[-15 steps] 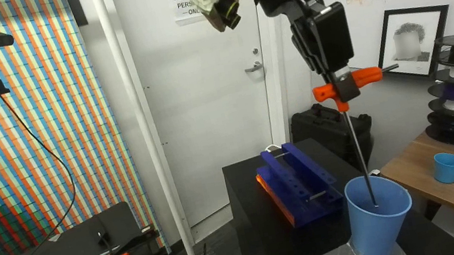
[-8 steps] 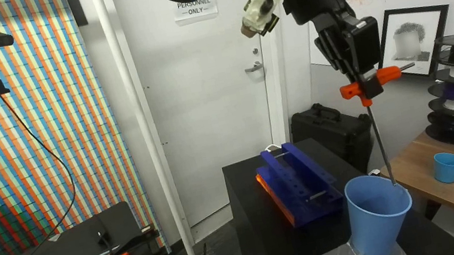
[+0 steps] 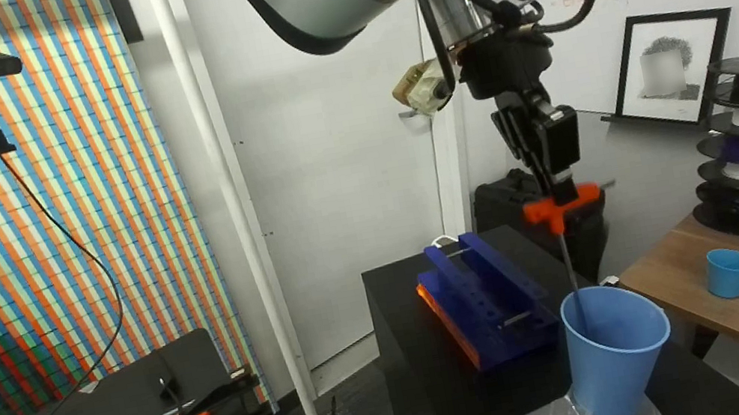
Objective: Put the red object on the blue rack in the blue cup
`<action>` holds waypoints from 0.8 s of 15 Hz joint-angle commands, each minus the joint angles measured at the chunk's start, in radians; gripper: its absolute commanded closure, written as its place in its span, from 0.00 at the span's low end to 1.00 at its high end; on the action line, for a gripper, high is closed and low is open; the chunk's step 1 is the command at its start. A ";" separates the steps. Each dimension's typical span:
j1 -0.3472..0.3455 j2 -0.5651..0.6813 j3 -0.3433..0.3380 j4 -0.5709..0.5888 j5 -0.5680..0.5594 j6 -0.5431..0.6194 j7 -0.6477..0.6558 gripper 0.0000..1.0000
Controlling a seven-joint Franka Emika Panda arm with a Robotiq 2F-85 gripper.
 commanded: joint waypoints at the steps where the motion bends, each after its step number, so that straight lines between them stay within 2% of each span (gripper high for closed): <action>1: 0.028 0.019 -0.021 -0.001 0.083 0.027 -0.061 0.37; 3: 0.034 -0.013 -0.024 -0.023 0.113 0.012 -0.081 0.23; 6: 0.036 -0.125 -0.022 -0.084 0.183 -0.021 -0.167 0.01; 7: 0.037 -0.161 -0.021 -0.102 0.216 -0.036 -0.207 0.00; 9: 0.068 -0.238 -0.012 -0.148 0.376 -0.092 -0.390 0.00; 12: 0.103 -0.335 -0.030 -0.202 0.552 -0.219 -0.598 0.00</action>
